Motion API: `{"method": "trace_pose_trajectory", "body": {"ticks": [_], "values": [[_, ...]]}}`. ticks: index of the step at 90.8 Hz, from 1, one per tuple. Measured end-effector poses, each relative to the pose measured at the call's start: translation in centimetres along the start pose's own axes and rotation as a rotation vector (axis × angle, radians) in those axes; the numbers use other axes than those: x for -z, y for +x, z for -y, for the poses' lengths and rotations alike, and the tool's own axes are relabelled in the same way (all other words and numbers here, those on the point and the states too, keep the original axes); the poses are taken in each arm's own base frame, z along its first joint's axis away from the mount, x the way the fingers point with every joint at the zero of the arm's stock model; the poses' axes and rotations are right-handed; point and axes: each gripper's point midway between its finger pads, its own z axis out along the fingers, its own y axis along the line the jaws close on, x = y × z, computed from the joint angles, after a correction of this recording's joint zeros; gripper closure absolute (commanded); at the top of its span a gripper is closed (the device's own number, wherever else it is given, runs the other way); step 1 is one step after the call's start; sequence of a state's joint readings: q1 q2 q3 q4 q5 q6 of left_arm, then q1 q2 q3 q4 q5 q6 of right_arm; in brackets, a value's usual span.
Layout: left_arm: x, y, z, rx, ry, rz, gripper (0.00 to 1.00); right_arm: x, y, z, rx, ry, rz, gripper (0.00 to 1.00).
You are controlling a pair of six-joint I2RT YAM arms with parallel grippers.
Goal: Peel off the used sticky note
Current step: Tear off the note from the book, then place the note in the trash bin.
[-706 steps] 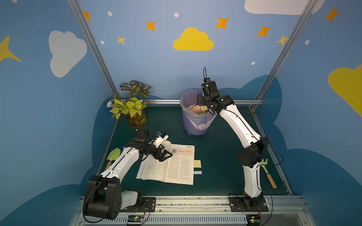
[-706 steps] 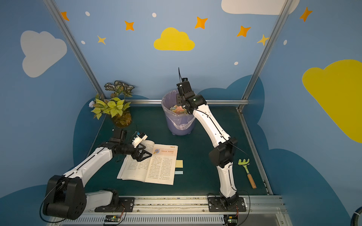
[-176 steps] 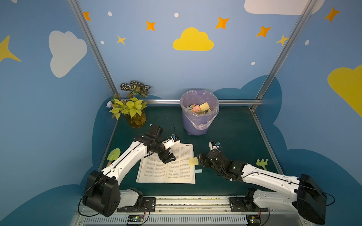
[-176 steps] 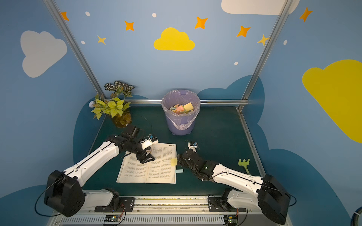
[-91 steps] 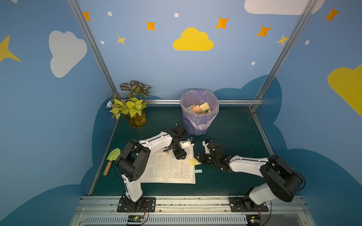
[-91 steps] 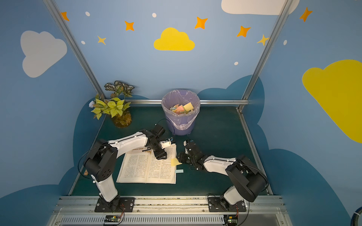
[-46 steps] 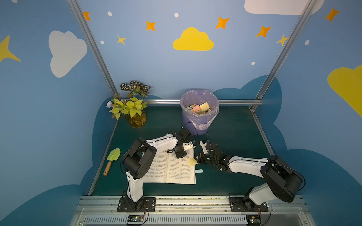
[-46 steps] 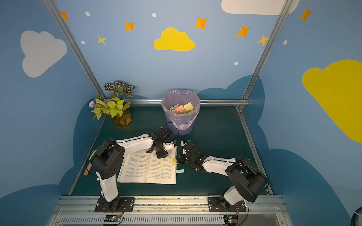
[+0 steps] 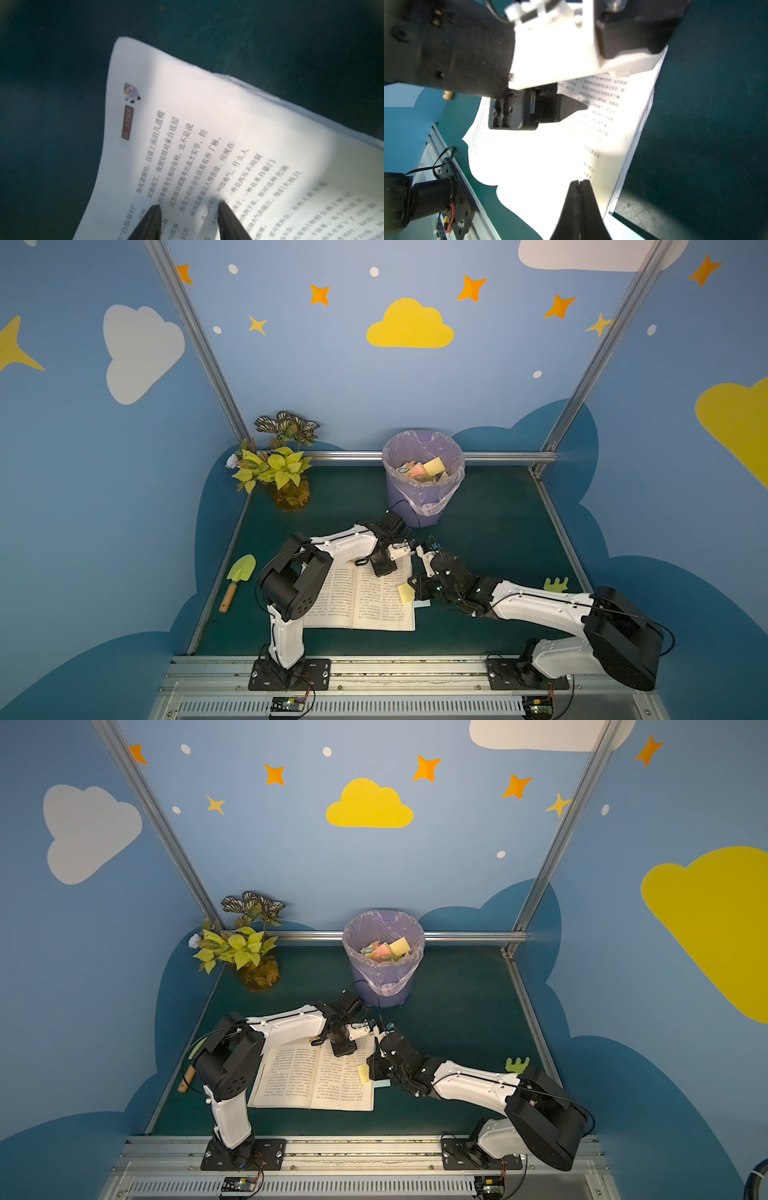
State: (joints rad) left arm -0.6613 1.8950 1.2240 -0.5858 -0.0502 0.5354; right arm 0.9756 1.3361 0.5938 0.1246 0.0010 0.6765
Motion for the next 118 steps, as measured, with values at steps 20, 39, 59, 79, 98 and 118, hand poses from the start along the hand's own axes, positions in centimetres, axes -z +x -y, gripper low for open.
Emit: {"method": "trace_pose_trajectory", "body": {"ticks": [20, 39, 59, 79, 98, 118], "values": [[1.0, 1.0, 0.7, 0.022, 0.039, 0.025, 0.50, 3.4, -0.7, -1.0, 0.028, -0.005, 0.059, 1.00], [7.5, 2.4, -0.2, 0.132, 0.076, 0.195, 0.47, 8.5, -2.8, -2.1, 0.047, -0.015, 0.149, 1.00], [12.0, 4.9, -0.9, 0.275, 0.113, 0.366, 0.43, 14.6, -8.2, -4.7, 0.100, -0.022, 0.311, 1.00], [12.2, 7.3, -0.3, 0.413, 0.182, 0.427, 0.33, 22.3, -16.9, -7.7, 0.137, 0.024, 0.502, 1.00], [12.5, 7.9, -1.4, 0.511, 0.208, 0.498, 0.18, 25.3, -25.6, -8.2, 0.117, 0.127, 0.602, 1.00], [12.3, 7.9, -2.0, 0.538, 0.210, 0.546, 0.08, 22.2, -31.5, -5.1, 0.077, 0.241, 0.567, 1.00]]}}
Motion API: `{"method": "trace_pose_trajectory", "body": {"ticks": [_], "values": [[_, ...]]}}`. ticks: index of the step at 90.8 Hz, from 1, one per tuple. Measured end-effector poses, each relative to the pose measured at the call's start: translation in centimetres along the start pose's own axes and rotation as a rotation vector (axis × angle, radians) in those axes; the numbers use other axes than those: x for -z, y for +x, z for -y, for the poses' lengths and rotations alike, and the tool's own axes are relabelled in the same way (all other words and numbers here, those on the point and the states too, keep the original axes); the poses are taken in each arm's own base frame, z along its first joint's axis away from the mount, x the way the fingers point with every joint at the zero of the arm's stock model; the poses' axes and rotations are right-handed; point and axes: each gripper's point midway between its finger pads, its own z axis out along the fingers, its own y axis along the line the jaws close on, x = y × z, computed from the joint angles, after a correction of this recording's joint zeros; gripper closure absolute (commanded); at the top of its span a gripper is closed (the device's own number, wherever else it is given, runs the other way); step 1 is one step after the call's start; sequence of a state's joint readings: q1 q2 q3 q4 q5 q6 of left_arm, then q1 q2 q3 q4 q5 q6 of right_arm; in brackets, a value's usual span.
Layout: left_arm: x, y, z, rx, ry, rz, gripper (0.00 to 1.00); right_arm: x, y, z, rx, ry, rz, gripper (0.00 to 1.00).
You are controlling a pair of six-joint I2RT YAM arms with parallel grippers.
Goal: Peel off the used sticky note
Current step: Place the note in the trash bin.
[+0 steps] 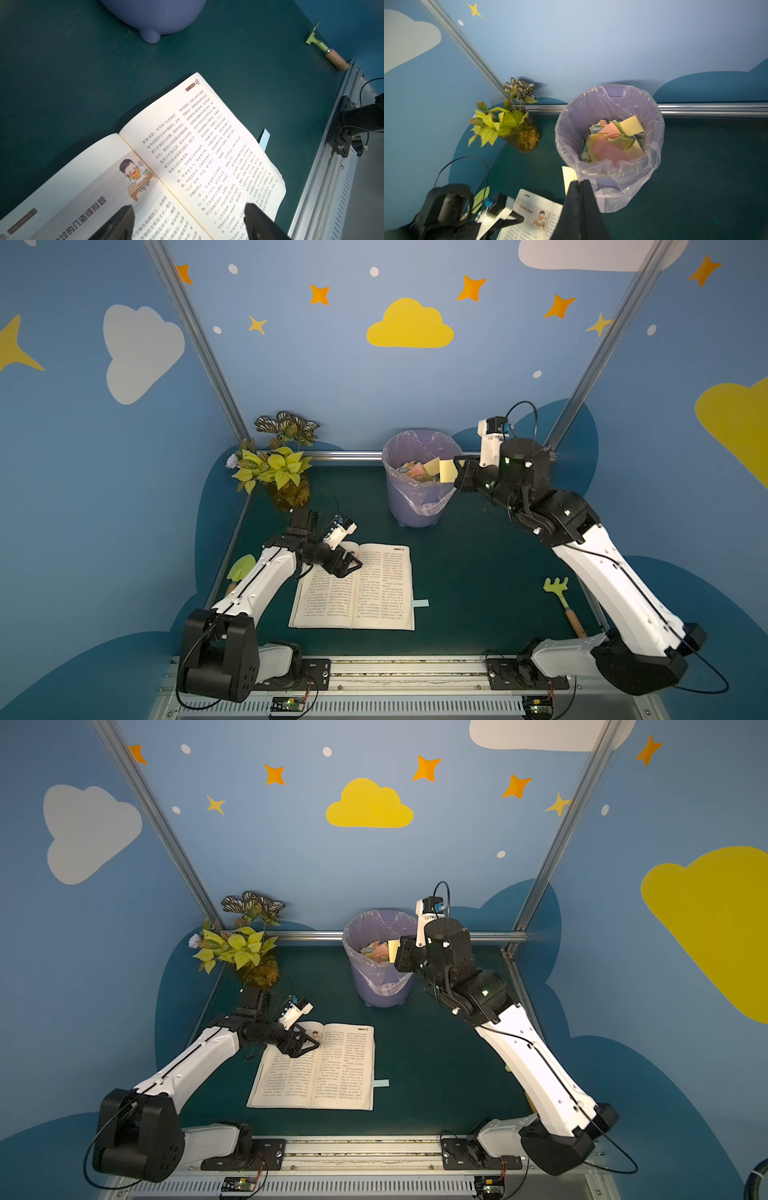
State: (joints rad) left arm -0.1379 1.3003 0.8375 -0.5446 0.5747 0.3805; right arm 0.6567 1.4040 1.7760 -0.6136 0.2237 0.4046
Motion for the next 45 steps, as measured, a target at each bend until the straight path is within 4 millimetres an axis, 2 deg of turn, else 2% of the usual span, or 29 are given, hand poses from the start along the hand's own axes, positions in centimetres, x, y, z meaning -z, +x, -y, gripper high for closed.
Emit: {"method": "trace_pose_trajectory", "body": {"ticks": [8, 23, 33, 45], "values": [[-0.1, 0.0, 0.1, 0.000, 0.008, 0.008, 0.00, -3.0, -1.1, 1.5, -0.028, 0.032, -0.019, 1.00], [-0.2, 0.0, 0.3, -0.006, 0.020, 0.019, 0.00, -8.7, -1.5, 3.7, -0.057, 0.085, -0.066, 1.00], [-0.4, 0.3, 0.4, -0.007, 0.031, 0.021, 0.00, -12.1, -0.2, 4.0, -0.053, 0.104, -0.118, 1.00], [-0.5, 0.3, 0.5, -0.010, 0.036, 0.026, 0.00, -15.4, 2.5, 4.0, -0.032, 0.125, -0.192, 1.00]]}}
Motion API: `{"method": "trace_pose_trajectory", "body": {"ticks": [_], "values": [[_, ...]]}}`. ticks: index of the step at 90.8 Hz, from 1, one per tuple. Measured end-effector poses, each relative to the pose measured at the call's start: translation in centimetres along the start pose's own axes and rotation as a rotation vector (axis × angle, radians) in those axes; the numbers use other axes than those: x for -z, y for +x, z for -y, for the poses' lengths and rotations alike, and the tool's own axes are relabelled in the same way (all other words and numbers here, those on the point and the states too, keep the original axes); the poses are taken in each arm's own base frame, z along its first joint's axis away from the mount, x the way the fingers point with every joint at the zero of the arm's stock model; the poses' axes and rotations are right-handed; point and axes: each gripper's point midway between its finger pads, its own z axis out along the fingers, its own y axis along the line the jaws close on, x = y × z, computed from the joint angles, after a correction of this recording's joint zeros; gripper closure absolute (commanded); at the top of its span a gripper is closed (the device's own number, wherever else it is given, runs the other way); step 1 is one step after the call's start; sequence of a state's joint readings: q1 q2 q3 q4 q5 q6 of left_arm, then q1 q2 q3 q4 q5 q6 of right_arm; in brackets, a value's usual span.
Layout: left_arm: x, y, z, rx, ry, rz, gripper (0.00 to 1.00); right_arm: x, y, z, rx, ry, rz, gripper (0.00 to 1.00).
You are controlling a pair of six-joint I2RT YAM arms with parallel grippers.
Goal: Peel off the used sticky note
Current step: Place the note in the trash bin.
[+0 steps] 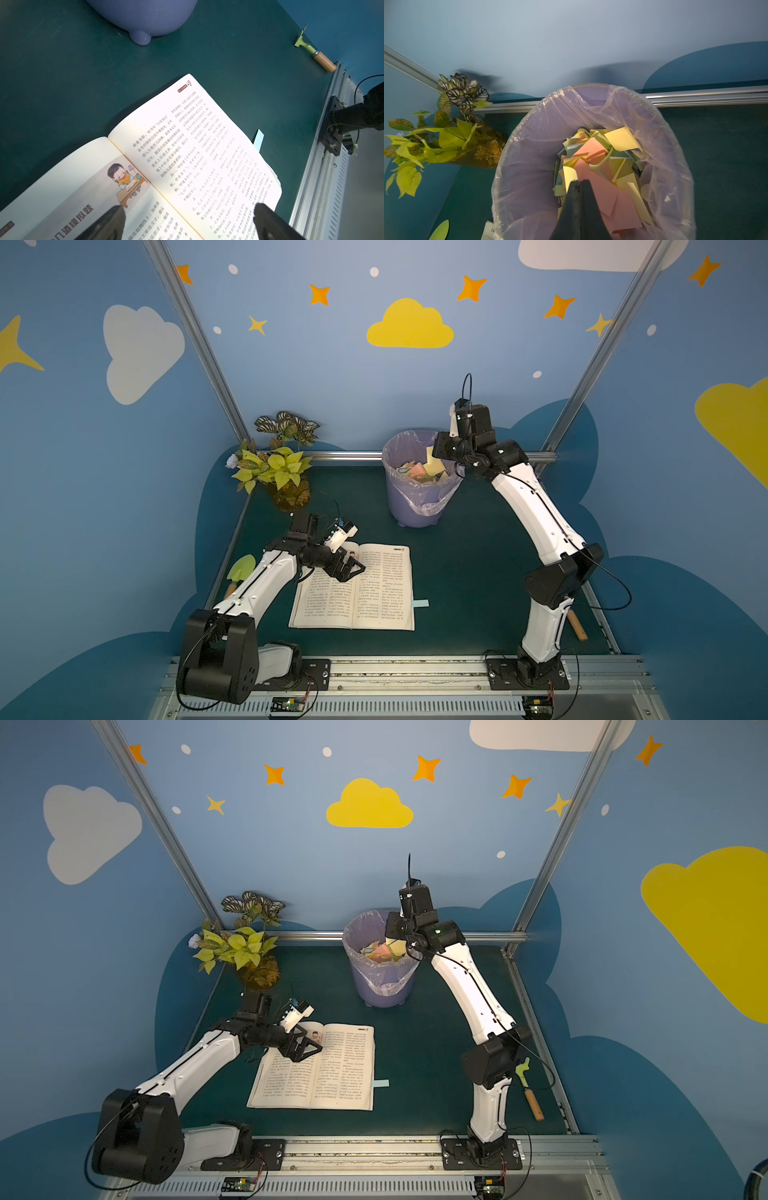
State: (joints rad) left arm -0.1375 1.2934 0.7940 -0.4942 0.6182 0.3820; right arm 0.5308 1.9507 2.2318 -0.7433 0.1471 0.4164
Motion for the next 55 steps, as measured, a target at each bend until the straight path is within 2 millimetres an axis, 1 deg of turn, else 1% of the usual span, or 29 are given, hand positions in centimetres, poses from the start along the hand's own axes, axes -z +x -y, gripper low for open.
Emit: {"method": "trace_pose_trajectory", "body": {"ticks": [7, 16, 27, 34, 37, 43, 48, 53, 55], "values": [[0.0, 0.0, 0.1, -0.004, 0.001, 0.006, 0.00, -1.6, 1.5, -0.3, 0.035, 0.028, -0.038, 1.00], [0.1, -0.1, 0.2, -0.015, 0.004, 0.017, 0.00, -2.8, 2.8, -1.1, 0.094, 0.067, -0.064, 1.00], [0.3, -0.2, 0.5, -0.025, 0.008, 0.030, 0.00, -2.9, 3.6, -1.9, 0.140, 0.096, -0.069, 1.00], [0.4, -0.3, 0.6, -0.033, 0.007, 0.036, 0.00, -2.6, 3.4, -2.1, 0.154, 0.107, -0.058, 0.99], [0.4, -0.3, 0.6, -0.034, 0.007, 0.037, 0.00, -2.5, 3.2, -2.1, 0.155, 0.114, -0.052, 0.94], [0.4, -0.4, 0.6, -0.037, 0.008, 0.039, 0.00, -2.4, 2.9, -1.7, 0.155, 0.130, -0.040, 0.72], [0.4, -0.4, 0.6, -0.041, 0.007, 0.041, 0.00, -2.4, 2.7, -1.5, 0.161, 0.145, -0.032, 0.53], [0.4, -0.4, 0.6, -0.043, 0.007, 0.042, 0.00, -2.3, 2.6, -1.3, 0.165, 0.162, -0.027, 0.30], [0.4, -0.5, 0.6, -0.043, 0.006, 0.043, 0.00, -2.3, 2.6, -1.1, 0.172, 0.173, -0.024, 0.19]]}}
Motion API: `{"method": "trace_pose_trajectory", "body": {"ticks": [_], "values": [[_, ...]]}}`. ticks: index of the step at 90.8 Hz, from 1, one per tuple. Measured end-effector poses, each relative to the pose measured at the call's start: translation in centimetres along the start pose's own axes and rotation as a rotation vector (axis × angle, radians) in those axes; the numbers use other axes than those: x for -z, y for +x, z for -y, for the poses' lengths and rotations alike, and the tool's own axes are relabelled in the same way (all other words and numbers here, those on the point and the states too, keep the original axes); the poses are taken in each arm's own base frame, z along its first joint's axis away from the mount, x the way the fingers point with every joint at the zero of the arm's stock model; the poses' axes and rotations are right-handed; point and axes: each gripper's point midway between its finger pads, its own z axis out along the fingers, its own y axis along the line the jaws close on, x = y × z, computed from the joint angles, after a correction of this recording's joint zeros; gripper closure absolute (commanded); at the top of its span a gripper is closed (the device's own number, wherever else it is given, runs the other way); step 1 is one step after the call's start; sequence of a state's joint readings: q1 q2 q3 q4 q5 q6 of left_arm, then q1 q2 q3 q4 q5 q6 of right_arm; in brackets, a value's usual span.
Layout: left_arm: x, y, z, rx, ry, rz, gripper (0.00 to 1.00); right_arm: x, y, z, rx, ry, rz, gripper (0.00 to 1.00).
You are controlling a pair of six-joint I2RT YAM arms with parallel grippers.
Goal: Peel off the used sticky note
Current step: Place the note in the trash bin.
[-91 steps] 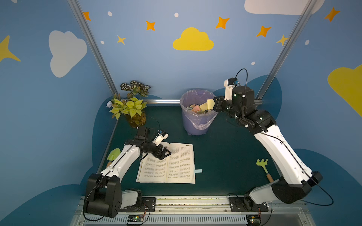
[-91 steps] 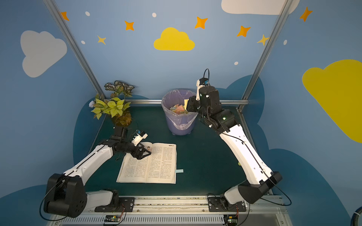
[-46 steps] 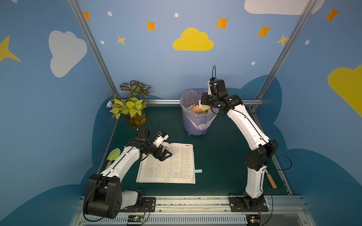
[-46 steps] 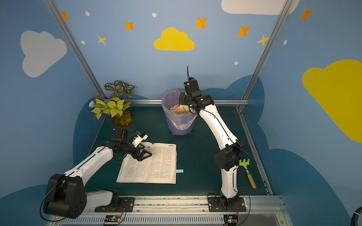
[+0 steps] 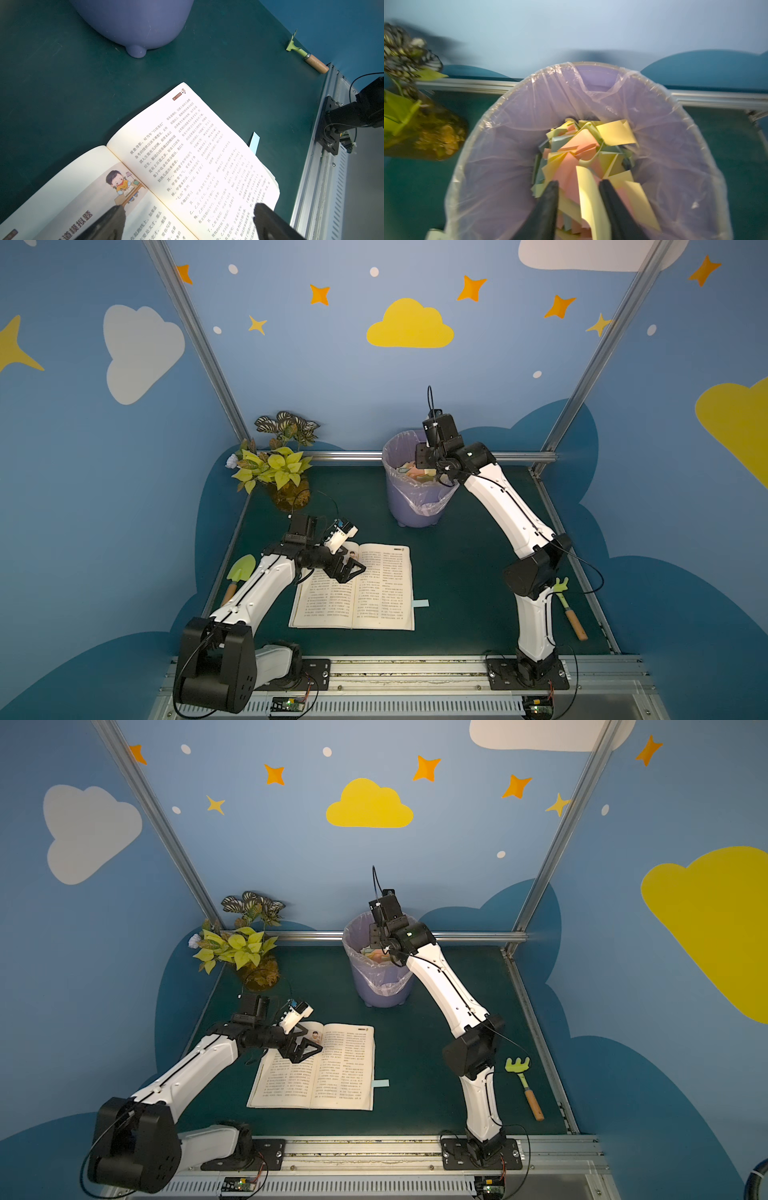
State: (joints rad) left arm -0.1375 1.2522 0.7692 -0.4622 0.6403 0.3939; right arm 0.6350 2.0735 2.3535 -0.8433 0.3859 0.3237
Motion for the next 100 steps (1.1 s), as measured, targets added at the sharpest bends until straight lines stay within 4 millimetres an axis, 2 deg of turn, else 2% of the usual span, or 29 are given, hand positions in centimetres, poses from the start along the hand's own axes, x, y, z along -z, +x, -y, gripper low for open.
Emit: {"method": "trace_pose_trajectory", "body": {"ticks": [4, 9, 39, 55, 68, 80, 91, 100], "values": [[0.0, 0.0, 0.0, 0.000, 0.000, 0.000, 0.00, 0.1, 0.0, 0.2, 0.013, 0.018, 0.005, 0.07], [0.0, 0.0, 0.0, -0.001, 0.000, 0.000, 0.00, 0.2, 0.0, 0.1, 0.037, 0.038, 0.012, 0.04], [0.1, 0.0, 0.0, -0.004, -0.001, 0.002, 0.00, 2.0, 0.3, -1.5, 0.177, 0.107, 0.046, 0.03], [0.1, -0.1, 0.1, -0.007, -0.004, 0.005, 0.00, 3.0, 0.0, -0.3, 0.177, 0.140, 0.054, 0.03], [0.3, -0.2, 0.1, -0.013, -0.009, 0.009, 0.00, 4.5, 0.4, 0.9, 0.204, 0.160, 0.048, 0.03], [0.3, -0.2, 0.1, -0.013, -0.011, 0.009, 0.00, 5.4, 0.5, 0.8, 0.205, 0.124, 0.044, 0.03], [0.3, -0.2, 0.0, -0.012, -0.013, 0.007, 0.00, 5.0, -0.9, -0.3, 0.203, 0.133, 0.066, 0.03], [0.5, -0.4, 0.1, -0.020, -0.018, 0.015, 0.00, 3.8, 0.1, -0.9, 0.221, 0.133, 0.038, 0.03]]}}
